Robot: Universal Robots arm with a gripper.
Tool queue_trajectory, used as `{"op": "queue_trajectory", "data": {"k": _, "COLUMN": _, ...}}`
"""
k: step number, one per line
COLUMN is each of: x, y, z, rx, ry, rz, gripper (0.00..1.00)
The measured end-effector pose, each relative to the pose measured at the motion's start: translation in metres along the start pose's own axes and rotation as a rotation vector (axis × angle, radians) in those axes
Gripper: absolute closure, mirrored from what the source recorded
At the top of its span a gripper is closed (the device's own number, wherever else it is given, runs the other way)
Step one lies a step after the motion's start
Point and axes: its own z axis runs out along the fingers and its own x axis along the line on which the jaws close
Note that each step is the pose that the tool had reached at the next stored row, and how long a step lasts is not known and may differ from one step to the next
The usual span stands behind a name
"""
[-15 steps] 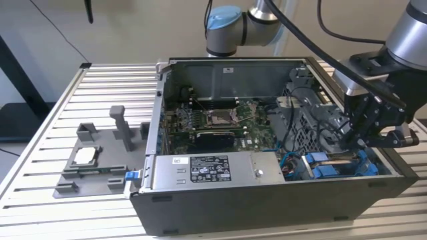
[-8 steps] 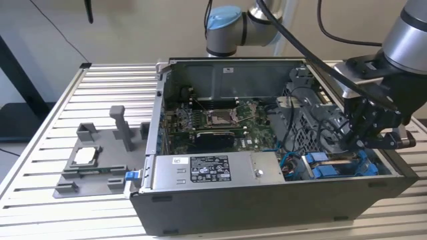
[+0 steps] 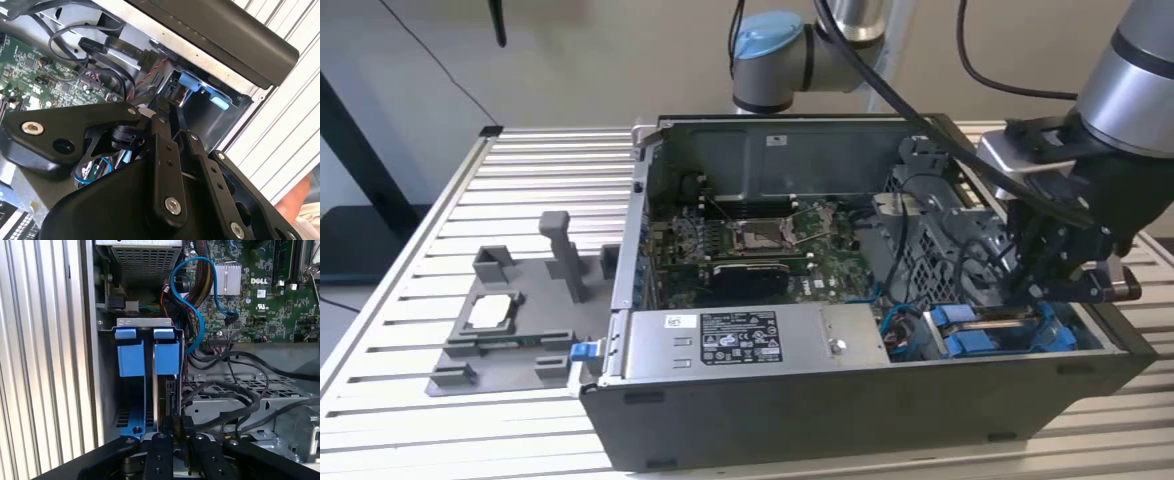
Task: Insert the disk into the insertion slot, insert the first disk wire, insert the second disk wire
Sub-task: 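Insert the first disk wire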
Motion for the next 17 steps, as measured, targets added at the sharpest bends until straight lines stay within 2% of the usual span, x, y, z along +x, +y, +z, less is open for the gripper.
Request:
{"op": "queue_trajectory", "data": {"k": 6, "x": -0.0005, "y": -0.0006, "z": 0.0052, "rx": 0.0012, "ry": 0.0005, "rz": 0.005, "gripper": 0.81}}
{"op": "queue_trajectory", "data": {"k": 17, "x": -0.0007, "y": -0.0023, "z": 0.0080, "rx": 0.0020, "ry": 0.0014, "rz": 0.011, "gripper": 0.81}}
